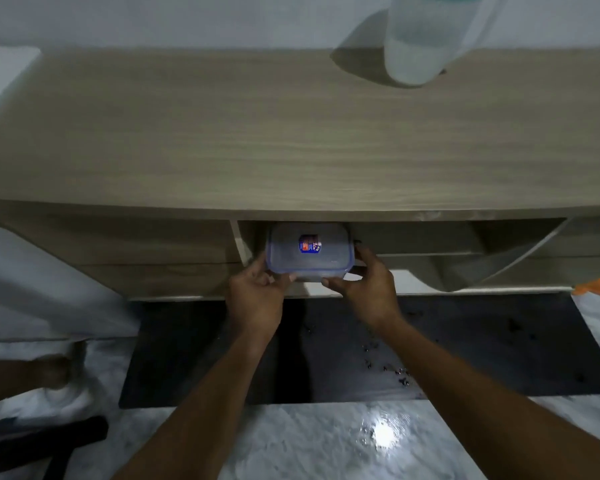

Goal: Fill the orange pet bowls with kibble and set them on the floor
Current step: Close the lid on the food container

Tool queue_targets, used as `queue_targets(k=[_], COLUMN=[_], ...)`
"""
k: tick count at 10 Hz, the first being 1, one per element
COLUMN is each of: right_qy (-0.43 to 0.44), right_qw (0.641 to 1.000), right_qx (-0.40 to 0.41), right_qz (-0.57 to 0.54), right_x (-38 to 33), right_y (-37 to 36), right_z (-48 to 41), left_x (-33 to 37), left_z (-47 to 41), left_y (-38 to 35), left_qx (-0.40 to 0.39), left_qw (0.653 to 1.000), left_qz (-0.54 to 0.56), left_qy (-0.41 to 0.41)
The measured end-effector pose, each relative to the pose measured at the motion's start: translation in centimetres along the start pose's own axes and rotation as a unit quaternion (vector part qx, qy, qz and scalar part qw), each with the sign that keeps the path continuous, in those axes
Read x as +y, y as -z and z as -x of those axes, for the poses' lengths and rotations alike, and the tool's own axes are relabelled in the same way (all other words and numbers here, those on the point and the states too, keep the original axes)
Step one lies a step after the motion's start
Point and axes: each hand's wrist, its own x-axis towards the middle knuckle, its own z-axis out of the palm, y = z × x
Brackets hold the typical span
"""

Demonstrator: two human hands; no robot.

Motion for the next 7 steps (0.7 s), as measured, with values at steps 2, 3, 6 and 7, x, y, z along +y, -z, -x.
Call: queue_targets(k=[2,3,6,7], right_qy=[0.003,0.019,0.067,0.036], right_qw=[1.0,1.0,0.996,0.998], right_qx=[-0.002,-0.008,0.022,0.004], right_qz=[-0.015,-0.017,0.058,0.042], right_x=[2.2,2.7,2.8,2.6], right_y=[-1.9,-2.2,-3.5,-3.1], right_z=[-5.0,-6.9,-8.7,-7.5], left_x=[-1.6,-2.5,-3.4,-2.5], left_z=[-3.3,-4.8,-7.1,-5.5], left_y=[-2.7,-3.8,-4.7,-4.4], left_qx=[0.028,0.06,0.099,0.1], left_qw=[0.998,0.997,0.992,0.991], left_qz=[-0.022,-0.038,-0.074,-0.091], left_qy=[-0.045,-0.028,-0.004,-0.01])
